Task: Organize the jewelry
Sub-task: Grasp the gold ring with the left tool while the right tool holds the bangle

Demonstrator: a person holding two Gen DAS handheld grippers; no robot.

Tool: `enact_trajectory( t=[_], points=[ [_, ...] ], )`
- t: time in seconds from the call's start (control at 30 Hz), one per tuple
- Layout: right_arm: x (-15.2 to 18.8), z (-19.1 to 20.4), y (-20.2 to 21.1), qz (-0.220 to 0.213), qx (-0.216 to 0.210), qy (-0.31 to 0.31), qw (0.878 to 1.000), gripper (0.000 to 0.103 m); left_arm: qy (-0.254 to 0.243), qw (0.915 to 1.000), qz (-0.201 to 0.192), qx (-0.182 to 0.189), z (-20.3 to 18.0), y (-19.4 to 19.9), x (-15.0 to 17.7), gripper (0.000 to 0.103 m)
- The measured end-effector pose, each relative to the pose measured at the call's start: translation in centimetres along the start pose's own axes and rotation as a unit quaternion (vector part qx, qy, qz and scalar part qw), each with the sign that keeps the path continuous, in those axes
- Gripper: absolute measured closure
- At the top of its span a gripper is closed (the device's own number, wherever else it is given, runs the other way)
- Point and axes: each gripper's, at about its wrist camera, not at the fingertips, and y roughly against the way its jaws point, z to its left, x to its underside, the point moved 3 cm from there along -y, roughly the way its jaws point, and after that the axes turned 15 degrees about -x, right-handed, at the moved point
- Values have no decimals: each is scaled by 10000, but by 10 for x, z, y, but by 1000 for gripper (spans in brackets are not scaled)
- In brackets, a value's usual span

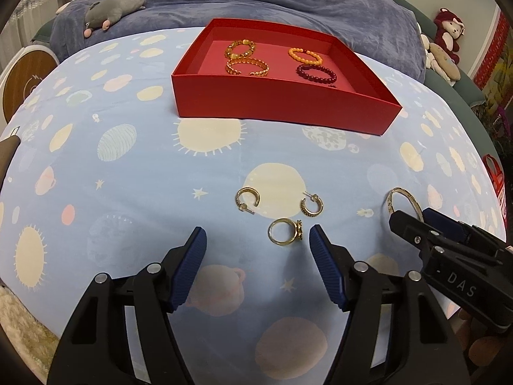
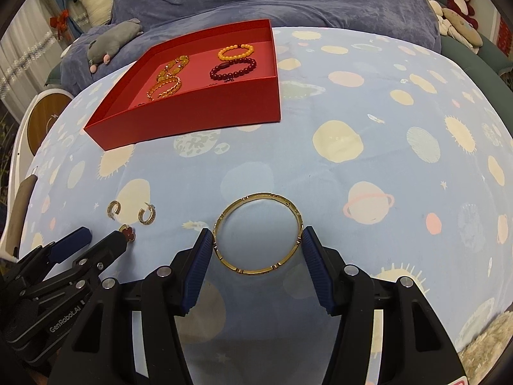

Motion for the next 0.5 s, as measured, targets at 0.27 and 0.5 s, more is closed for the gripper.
enact_trajectory(
  t=[0.27,0.5],
  points=[
    [4,2,-2,29,-51,-3,10000,48,-121,9998,-86,106,-9,-2,-1,64],
    [5,3,-3,40,-70,-5,10000,48,-86,9996,-92,242,-9,-3,-2,77]
  ],
)
